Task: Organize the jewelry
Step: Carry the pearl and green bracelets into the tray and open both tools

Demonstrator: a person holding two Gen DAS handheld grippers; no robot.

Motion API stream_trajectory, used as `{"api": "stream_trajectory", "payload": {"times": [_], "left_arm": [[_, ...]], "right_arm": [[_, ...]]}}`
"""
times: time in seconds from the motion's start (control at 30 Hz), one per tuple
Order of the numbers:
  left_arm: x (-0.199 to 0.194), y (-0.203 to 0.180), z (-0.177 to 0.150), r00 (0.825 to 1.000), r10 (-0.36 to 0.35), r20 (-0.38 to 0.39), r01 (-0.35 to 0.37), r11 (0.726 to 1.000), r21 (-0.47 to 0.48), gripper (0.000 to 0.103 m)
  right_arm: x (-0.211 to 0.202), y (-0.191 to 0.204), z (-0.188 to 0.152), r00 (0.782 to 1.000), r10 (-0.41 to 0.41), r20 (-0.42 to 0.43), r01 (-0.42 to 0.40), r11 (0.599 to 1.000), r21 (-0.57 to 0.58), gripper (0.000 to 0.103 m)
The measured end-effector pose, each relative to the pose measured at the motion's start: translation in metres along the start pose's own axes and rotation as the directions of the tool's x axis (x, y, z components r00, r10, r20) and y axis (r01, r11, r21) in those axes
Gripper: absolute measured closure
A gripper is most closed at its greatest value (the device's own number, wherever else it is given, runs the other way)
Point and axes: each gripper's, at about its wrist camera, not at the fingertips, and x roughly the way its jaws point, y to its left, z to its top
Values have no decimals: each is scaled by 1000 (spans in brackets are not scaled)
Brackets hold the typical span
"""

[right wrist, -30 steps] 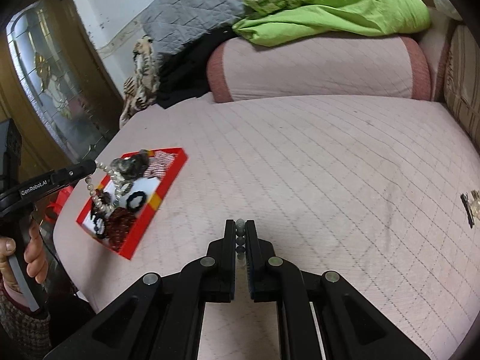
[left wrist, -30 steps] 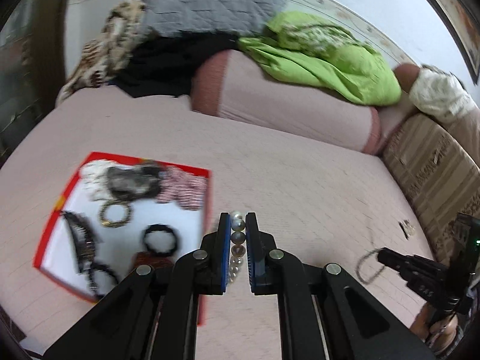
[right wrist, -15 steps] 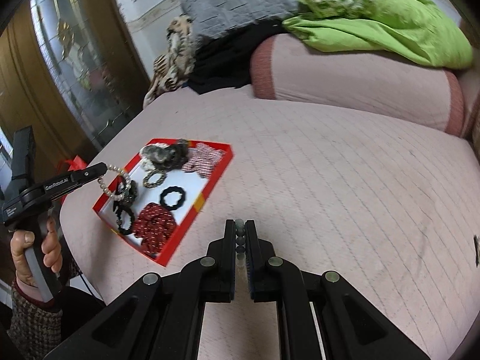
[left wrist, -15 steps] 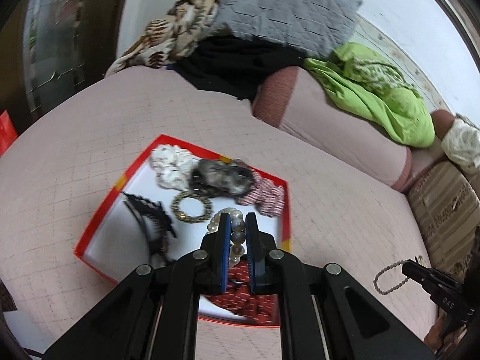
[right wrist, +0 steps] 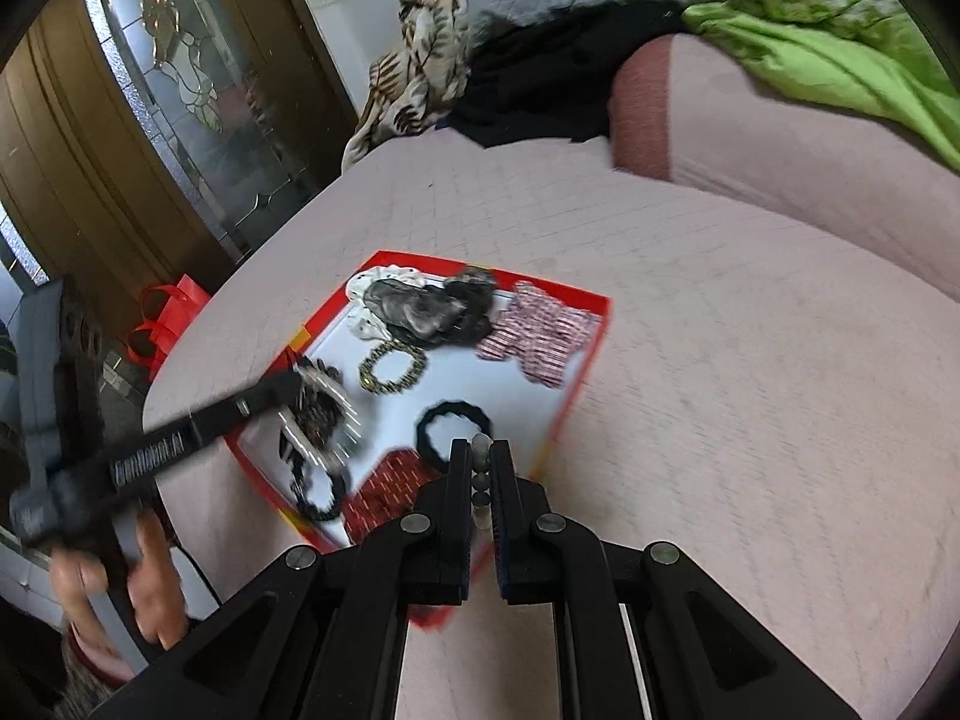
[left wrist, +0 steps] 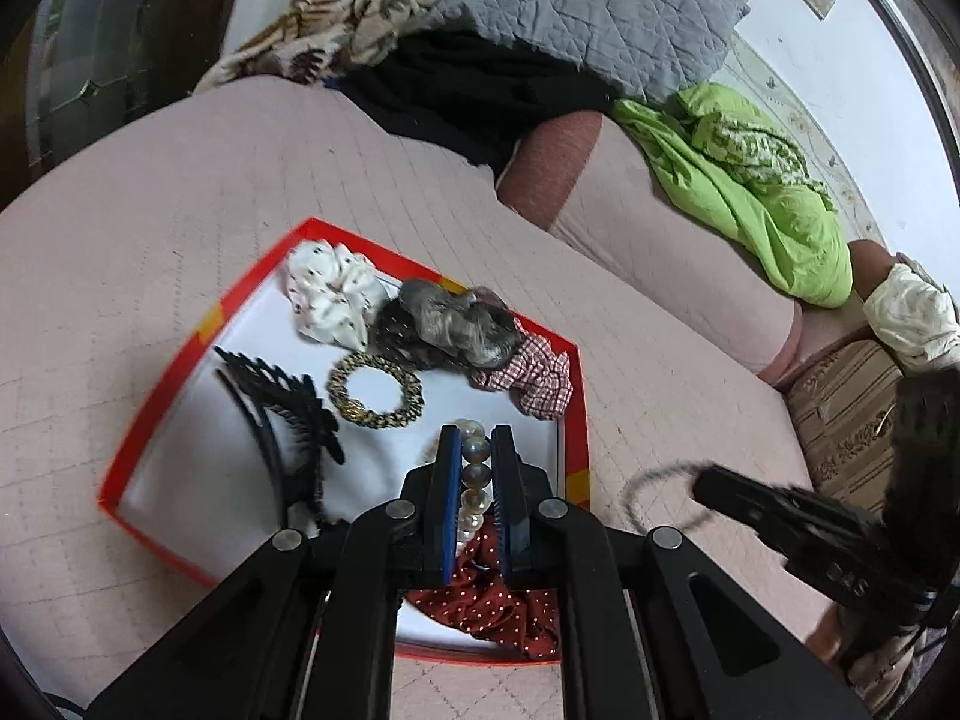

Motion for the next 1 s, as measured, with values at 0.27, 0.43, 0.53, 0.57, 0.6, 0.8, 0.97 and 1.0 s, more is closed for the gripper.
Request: {"api": "stream_trajectory", "payload": {"times": [0.27,0.43,0.53,0.57,0.6,0.8,0.97,1.0], "left_arm": [[34,9,8,997,76,-34,-76,997,-8,94],[54,17,9,984,169,-55,-169,986,-5,94],[57,17,9,981,186,-57,-186,983,5,94],[57,17,8,980,190,-56,-190,982,8,94],[58,15,7,978,200,-54,-199,980,16,94],[62,9,5,967,250,-47,-248,968,46,94],[59,7,3,967,250,-39,-248,968,47,84],[57,6,2,969,246,-32,-244,968,48,80]], "right_arm": [[60,14,31,999,-4,-54,4,1000,9,96],[92,12,39,995,-27,-94,29,999,18,96],[105,7,39,992,-54,-113,56,998,12,96],[108,5,38,991,-66,-117,68,998,9,96],[110,2,38,990,-77,-120,78,997,7,96],[112,-14,36,988,-91,-122,96,994,42,95],[93,-16,36,992,-96,-81,100,994,37,72],[88,-16,36,993,-98,-71,101,994,37,71]]}}
